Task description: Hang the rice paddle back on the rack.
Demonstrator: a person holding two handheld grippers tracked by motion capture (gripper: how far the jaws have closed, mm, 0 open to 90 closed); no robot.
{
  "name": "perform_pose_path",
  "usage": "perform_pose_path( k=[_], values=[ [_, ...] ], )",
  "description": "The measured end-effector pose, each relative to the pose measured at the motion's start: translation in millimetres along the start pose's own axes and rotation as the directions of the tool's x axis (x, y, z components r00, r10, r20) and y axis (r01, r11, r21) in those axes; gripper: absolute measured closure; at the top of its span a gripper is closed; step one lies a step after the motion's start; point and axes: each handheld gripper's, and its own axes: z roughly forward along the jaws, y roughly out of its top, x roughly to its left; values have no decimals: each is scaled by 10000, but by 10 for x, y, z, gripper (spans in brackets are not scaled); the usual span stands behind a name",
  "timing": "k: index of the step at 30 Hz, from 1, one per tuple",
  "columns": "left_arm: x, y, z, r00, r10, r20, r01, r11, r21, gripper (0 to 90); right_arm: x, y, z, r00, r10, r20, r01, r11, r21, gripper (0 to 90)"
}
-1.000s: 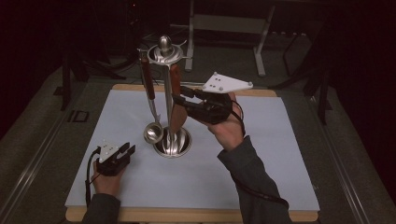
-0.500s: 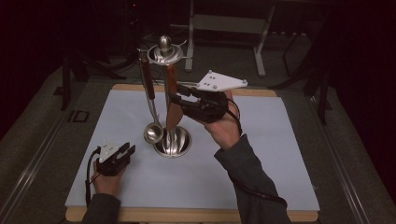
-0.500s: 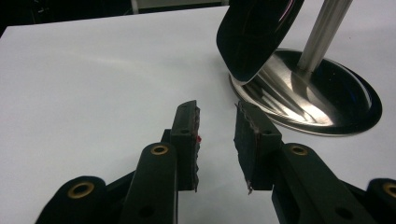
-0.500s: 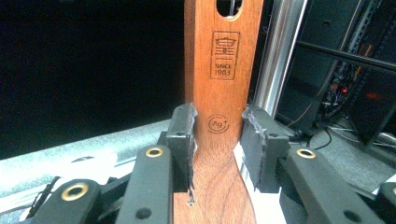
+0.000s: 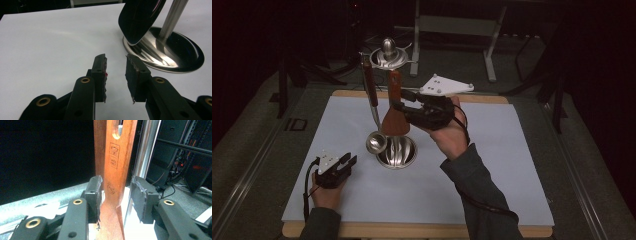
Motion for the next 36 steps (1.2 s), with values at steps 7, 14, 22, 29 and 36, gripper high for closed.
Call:
perform_pose_path(
  k=[7,14,22,29,36],
  values=[
    [-1,0,0,10000,10,-1,-10,10000,5,697,-33,-48,-28,10000,27,-84,-26,10000,62,588],
    [0,-1,-3,10000,6,-6,-6,10000,-13,697,-58,-86,-109,9998,5,-197,-3,9999,113,579],
    [-2,0,-1,10000,25,-20,-25,10000,10,697,-169,-191,-274,10000,79,-57,-77,9993,371,578],
    [-8,0,4,10000,22,-33,-22,10000,17,696,-314,-372,-344,9992,346,182,-361,9954,882,575],
    [-8,1,4,10000,47,-40,-46,10000,39,696,-438,-607,-379,9973,602,409,-656,9870,1466,574]
  ],
)
